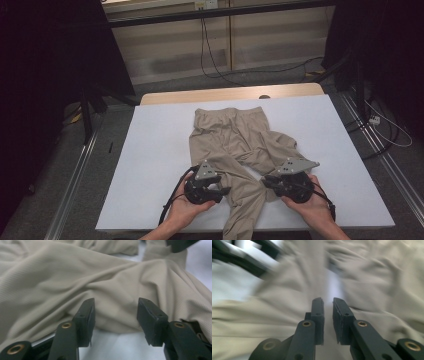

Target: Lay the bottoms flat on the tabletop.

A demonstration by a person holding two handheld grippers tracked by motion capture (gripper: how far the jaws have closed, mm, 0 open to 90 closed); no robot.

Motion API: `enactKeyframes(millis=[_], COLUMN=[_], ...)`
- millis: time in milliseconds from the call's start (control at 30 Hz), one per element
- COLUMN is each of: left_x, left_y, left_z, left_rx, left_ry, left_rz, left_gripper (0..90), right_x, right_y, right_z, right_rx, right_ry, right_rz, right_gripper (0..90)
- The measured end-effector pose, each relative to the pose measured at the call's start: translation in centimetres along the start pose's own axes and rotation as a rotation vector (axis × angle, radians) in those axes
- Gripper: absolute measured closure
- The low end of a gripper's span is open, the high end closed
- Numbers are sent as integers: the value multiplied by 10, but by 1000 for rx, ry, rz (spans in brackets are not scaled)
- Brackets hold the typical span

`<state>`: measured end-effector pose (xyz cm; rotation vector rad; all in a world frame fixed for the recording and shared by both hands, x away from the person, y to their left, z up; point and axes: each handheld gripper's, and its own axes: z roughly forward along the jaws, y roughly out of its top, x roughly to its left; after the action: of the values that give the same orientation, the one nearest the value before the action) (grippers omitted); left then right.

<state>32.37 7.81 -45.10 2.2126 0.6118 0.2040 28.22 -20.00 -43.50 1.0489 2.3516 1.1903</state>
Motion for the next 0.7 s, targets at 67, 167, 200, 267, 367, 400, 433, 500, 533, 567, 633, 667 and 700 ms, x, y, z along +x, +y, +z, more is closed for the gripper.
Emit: enactKeyframes(millis=[67, 167, 200, 267, 367, 400, 433, 500, 533, 567, 633, 667, 700], left_x=[-4, -7, -8, -9, -9, -7, -4, 2, 3, 5, 9, 11, 14], left_y=[-1, -3, -2, -2, -2, -2, -3, -7, -9, -11, -16, -18, -20], left_z=[6, 12, 12, 13, 9, 7, 4, -3, -7, -12, -24, -30, -36], left_rx=[24, 22, 21, 19, 47, 56, 62, 72, 80, 83, 85, 85, 77], left_ry=[10, 17, 17, -27, -13, -9, -2, -9, -2, -1, 15, 20, 25], left_rz=[24, 60, 49, 82, 61, 47, 30, -7, -16, -23, -37, -50, -61], left_gripper=[509, 543, 600, 837, 897, 898, 899, 899, 899, 899, 899, 900, 900], right_x=[16, 41, 47, 53, 54, 54, 53, 53, 53, 53, 56, 58, 60], right_y=[1, -3, -5, -8, -9, -9, -10, -12, -12, -13, -13, -13, -14], right_z=[-1, 10, 16, 26, 32, 31, 30, 27, 25, 24, 20, 18, 16], right_rx=[-9, 64, 94, 134, 139, 140, 139, 145, 151, 149, 142, 143, 142], right_ry=[85, 163, 173, 172, 164, 164, 165, 182, 198, 209, 220, 230, 244], right_rz=[-24, -88, -111, -135, -142, -138, -133, -126, -123, -120, -116, -116, -118], right_gripper=[788, 747, 706, 613, 607, 630, 690, 834, 875, 882, 890, 890, 893])
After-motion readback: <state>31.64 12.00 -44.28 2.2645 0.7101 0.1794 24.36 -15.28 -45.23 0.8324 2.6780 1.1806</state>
